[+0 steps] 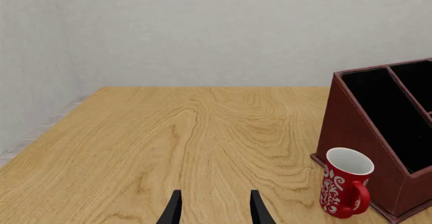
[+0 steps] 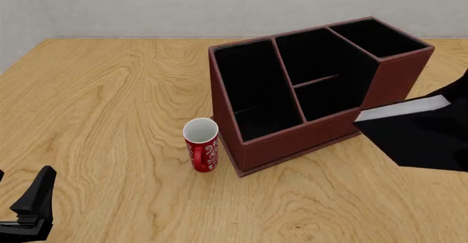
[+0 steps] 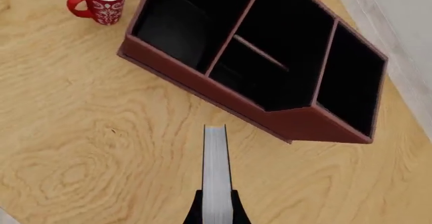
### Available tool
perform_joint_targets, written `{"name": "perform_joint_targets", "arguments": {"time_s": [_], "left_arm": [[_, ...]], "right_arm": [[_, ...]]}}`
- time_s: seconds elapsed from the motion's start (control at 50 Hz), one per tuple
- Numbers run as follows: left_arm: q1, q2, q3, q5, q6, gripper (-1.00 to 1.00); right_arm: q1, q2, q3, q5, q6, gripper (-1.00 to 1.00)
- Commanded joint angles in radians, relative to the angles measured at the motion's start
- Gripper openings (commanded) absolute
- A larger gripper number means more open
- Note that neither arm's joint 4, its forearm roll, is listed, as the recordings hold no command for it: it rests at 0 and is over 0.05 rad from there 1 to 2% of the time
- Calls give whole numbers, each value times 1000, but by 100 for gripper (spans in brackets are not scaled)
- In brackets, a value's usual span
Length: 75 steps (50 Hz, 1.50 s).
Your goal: Pick up the book and place it in the left compartment of the caddy.
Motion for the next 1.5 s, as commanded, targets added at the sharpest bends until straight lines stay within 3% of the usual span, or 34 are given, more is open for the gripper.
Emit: {"name": "perform_joint_targets", "arguments": {"time_s": [0.02,0.04,0.08,0.12,0.14,0.16,0.2,0.22,0.32,0.42,0.46,0.48,0.58,0.72,0.88,1.12,1.5], "left_arm": [[0,0,0,0,0,100],[0,0,0,0,0,100],[0,0,0,0,0,100],[0,0,0,0,0,100],[0,0,0,0,0,100],[0,0,0,0,0,100],[0,0,0,0,0,100],[0,0,0,0,0,100],[0,0,0,0,0,100],[0,0,0,0,0,100],[0,0,0,0,0,100],[0,0,0,0,0,100],[0,0,0,0,0,100],[0,0,0,0,0,100],[0,0,0,0,0,100],[0,0,0,0,0,100],[0,0,0,0,0,100]], "right_arm": [[112,24,-90,0,208,-100],[181,27,-130,0,259,-100],[188,43,-160,0,302,-100],[181,58,-176,0,300,-100],[229,60,-205,0,328,-100],[230,60,-206,0,328,-100],[248,74,-229,0,379,-100],[253,75,-235,0,356,-100],[317,124,-308,0,407,-100],[318,175,-343,0,390,-100],[343,205,-384,0,436,-100],[347,211,-388,0,415,-100],[373,275,-465,0,444,-100],[385,351,-535,0,421,-100],[385,409,-586,0,435,-100],[325,470,-612,0,454,-100],[318,533,-643,0,459,-100]]}}
